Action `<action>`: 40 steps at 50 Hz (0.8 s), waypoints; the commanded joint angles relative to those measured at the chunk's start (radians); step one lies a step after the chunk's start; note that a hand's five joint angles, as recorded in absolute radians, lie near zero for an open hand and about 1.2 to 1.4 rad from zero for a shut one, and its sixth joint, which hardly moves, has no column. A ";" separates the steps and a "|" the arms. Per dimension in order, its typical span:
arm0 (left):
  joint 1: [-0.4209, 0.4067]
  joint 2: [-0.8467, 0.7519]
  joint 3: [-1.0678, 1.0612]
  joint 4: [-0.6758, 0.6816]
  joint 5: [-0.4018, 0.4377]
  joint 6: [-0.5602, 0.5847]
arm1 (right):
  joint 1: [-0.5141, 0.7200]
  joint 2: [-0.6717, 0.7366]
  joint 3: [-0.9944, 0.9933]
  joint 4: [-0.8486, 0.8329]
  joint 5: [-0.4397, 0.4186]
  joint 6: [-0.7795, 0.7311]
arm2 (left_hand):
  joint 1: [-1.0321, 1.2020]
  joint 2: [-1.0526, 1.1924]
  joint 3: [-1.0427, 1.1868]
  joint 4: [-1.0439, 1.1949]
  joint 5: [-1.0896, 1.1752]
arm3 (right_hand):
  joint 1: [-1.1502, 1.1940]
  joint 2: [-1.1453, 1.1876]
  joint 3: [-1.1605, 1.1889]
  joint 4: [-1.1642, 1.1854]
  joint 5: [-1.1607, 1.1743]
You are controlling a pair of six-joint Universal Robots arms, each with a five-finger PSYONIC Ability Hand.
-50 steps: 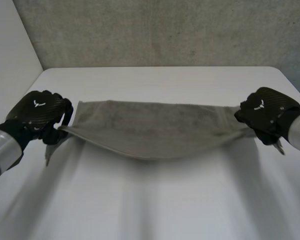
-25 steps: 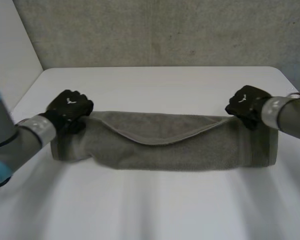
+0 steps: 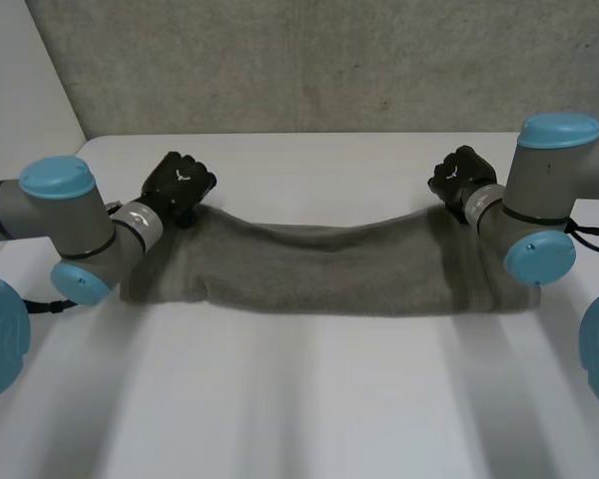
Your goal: Fold the towel.
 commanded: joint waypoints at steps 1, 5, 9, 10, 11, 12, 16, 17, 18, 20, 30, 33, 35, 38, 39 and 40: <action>-0.024 0.006 -0.041 -0.008 -0.035 0.004 | 0.006 0.008 -0.016 -0.010 0.019 0.050 | -0.345 -0.350 -0.364 -0.350 -0.365 | -0.394 -0.380 -0.404 -0.415 -0.395; -0.023 0.015 -0.047 -0.012 -0.145 0.003 | -0.004 -0.007 -0.060 -0.018 0.064 0.191 | -0.568 -0.573 -0.587 -0.573 -0.588 | -0.374 -0.359 -0.384 -0.394 -0.375; -0.018 0.041 -0.057 -0.015 -0.225 -0.002 | -0.007 -0.030 -0.074 -0.004 0.085 0.256 | -0.592 -0.596 -0.611 -0.597 -0.612 | -0.374 -0.359 -0.384 -0.394 -0.375; -0.014 0.063 -0.076 -0.020 -0.259 -0.007 | -0.007 -0.052 -0.064 0.007 0.098 0.269 | -0.612 -0.617 -0.631 -0.617 -0.632 | -0.374 -0.359 -0.384 -0.394 -0.375; -0.008 0.090 -0.105 -0.023 -0.283 -0.008 | -0.007 -0.078 -0.047 0.019 0.111 0.280 | -0.624 -0.629 -0.643 -0.629 -0.644 | -0.374 -0.359 -0.384 -0.394 -0.375; -0.007 0.090 -0.105 -0.023 -0.284 -0.008 | -0.007 -0.078 -0.047 0.019 0.111 0.280 | -0.624 -0.629 -0.643 -0.629 -0.644 | -0.374 -0.359 -0.384 -0.394 -0.375; 0.011 0.214 -0.249 -0.021 -0.282 -0.020 | -0.017 -0.209 0.100 0.077 0.110 0.315 | -0.624 -0.629 -0.643 -0.629 -0.644 | -0.289 -0.275 -0.299 -0.310 -0.290; 0.011 0.215 -0.249 -0.021 -0.282 -0.020 | -0.017 -0.210 0.101 0.077 0.110 0.316 | -0.624 -0.629 -0.643 -0.629 -0.644 | -0.289 -0.274 -0.299 -0.309 -0.290; 0.017 0.260 -0.305 -0.021 -0.277 -0.030 | -0.021 -0.266 0.172 0.079 0.104 0.329 | -0.621 -0.626 -0.640 -0.626 -0.641 | -0.216 -0.201 -0.226 -0.236 -0.217; 0.020 0.307 -0.367 -0.015 -0.268 -0.042 | -0.027 -0.320 0.251 0.077 0.098 0.343 | -0.621 -0.626 -0.640 -0.626 -0.641 | -0.210 -0.195 -0.219 -0.230 -0.210; 0.019 0.587 -0.737 0.060 -0.182 -0.152 | -0.081 -0.469 0.686 0.055 0.079 0.354 | -0.618 -0.623 -0.637 -0.623 -0.638 | -0.213 -0.198 -0.222 -0.233 -0.213; 0.019 0.618 -0.775 0.074 -0.179 -0.165 | -0.084 -0.469 0.731 0.027 0.061 0.352 | -0.618 -0.623 -0.637 -0.623 -0.638 | -0.210 -0.195 -0.219 -0.230 -0.210; 0.019 0.675 -0.840 0.101 -0.178 -0.195 | -0.105 -0.469 0.809 -0.048 0.023 0.346 | -0.621 -0.626 -0.640 -0.626 -0.641 | -0.186 -0.171 -0.196 -0.207 -0.187; 0.017 0.712 -0.889 0.126 -0.176 -0.234 | -0.142 -0.469 0.870 -0.128 0.000 0.346 | -0.618 -0.623 -0.637 -0.623 -0.638 | -0.154 -0.139 -0.164 -0.174 -0.155; 0.017 0.712 -0.889 0.126 -0.176 -0.234 | -0.142 -0.469 0.871 -0.128 0.000 0.346 | -0.618 -0.623 -0.637 -0.623 -0.638 | -0.154 -0.139 -0.164 -0.174 -0.154; 0.017 0.722 -0.910 0.138 -0.178 -0.258 | -0.152 -0.468 0.889 -0.163 -0.002 0.345 | -0.618 -0.623 -0.637 -0.623 -0.638 | -0.130 -0.116 -0.140 -0.151 -0.131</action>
